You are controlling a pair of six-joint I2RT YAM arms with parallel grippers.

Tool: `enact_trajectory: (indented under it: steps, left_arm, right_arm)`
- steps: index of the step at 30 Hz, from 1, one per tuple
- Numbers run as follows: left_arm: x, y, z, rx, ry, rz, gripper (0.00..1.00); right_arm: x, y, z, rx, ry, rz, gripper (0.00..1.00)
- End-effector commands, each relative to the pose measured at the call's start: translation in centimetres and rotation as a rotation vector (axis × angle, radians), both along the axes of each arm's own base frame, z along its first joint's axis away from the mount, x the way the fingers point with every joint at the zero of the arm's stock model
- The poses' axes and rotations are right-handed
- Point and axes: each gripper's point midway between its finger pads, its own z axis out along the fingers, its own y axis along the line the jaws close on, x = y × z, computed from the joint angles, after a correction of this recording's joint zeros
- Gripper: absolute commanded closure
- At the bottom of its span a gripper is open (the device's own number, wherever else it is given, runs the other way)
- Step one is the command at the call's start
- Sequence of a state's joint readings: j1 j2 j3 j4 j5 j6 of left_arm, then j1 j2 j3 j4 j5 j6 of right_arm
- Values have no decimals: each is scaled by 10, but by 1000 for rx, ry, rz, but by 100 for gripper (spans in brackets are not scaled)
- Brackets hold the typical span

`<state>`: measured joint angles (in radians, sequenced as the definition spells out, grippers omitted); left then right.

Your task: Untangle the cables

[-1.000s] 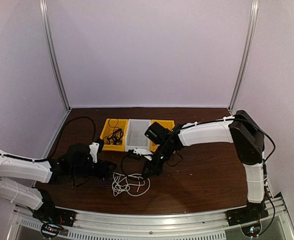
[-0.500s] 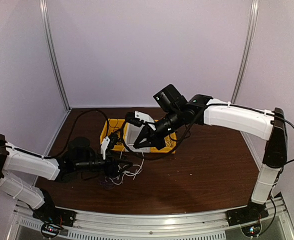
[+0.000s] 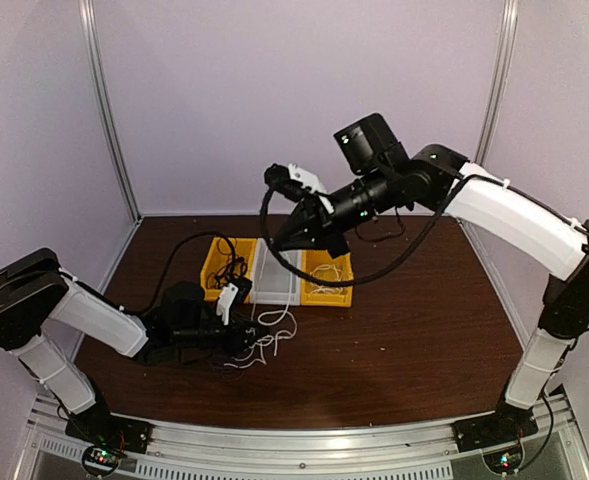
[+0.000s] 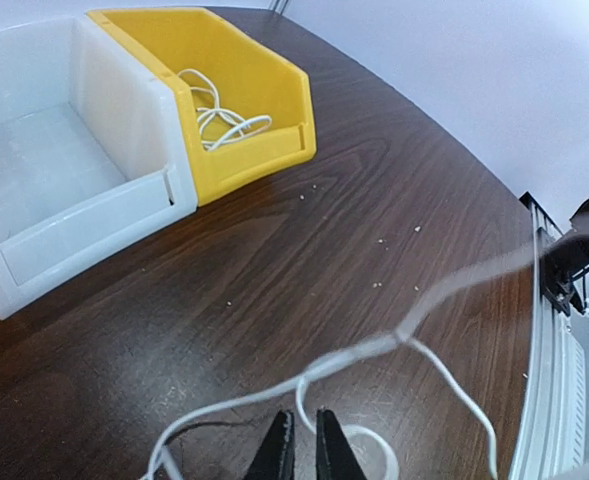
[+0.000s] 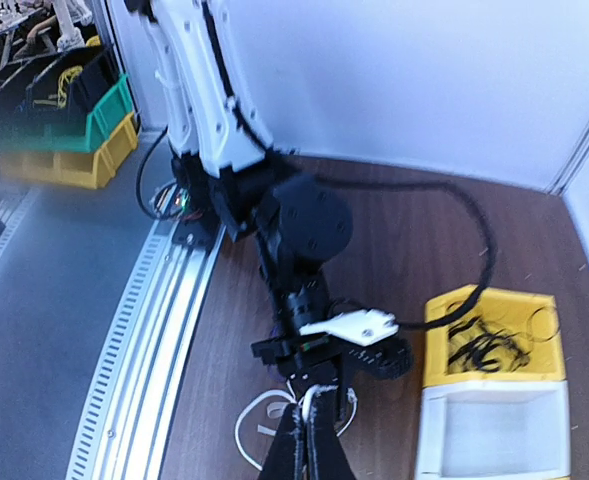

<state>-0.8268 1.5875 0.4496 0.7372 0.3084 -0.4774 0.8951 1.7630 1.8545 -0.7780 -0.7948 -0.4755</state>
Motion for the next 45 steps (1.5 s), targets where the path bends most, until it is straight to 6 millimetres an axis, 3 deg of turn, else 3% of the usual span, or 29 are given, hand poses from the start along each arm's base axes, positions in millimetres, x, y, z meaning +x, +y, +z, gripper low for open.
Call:
enact_trajectory:
  steps: [1,4,7,11,16,18,21,24,31,34,38,41,45]
  left_arm:
    - [6,6,-12,18,8,60,91]
    - [6,13,-22,49,19,84,92]
    - [5,18,-31,89,32,96,95]
    - [3,26,-40,127,48,113,96]
    - [0,43,-61,199,81,164,97]
    - [-1,48,-69,223,98,176,92]
    - [-5,45,-71,223,117,148,81]
    - [-11,38,-55,171,100,100,70]
    - [-7,56,-37,189,43,172,69]
    - [-8,53,-21,165,7,153,67]
    - [-8,35,16,70,-86,105,56]
    - [-16,9,48,-14,-180,32,51]
    - [-31,-41,55,-30,-238,-115,49]
  right_arm:
    - [-14,-51,153,304,-236,-5,100]
    - [-13,-88,218,443,-296,-27,100]
    - [-7,-125,257,531,-318,-44,100]
    - [-6,-156,280,560,-395,-99,100]
    - [-22,-192,312,611,-466,-131,100]
    - [-25,-201,321,628,-485,-141,100]
    - [-18,-202,317,618,-477,-170,100]
    - [-5,-198,301,596,-434,-191,100]
    - [2,-196,278,563,-379,-200,100]
    - [1,-194,271,560,-349,-183,100]
    - [5,-192,261,551,-322,-185,100]
    - [6,-191,257,547,-309,-183,100]
    - [6,-191,258,553,-306,-186,100]
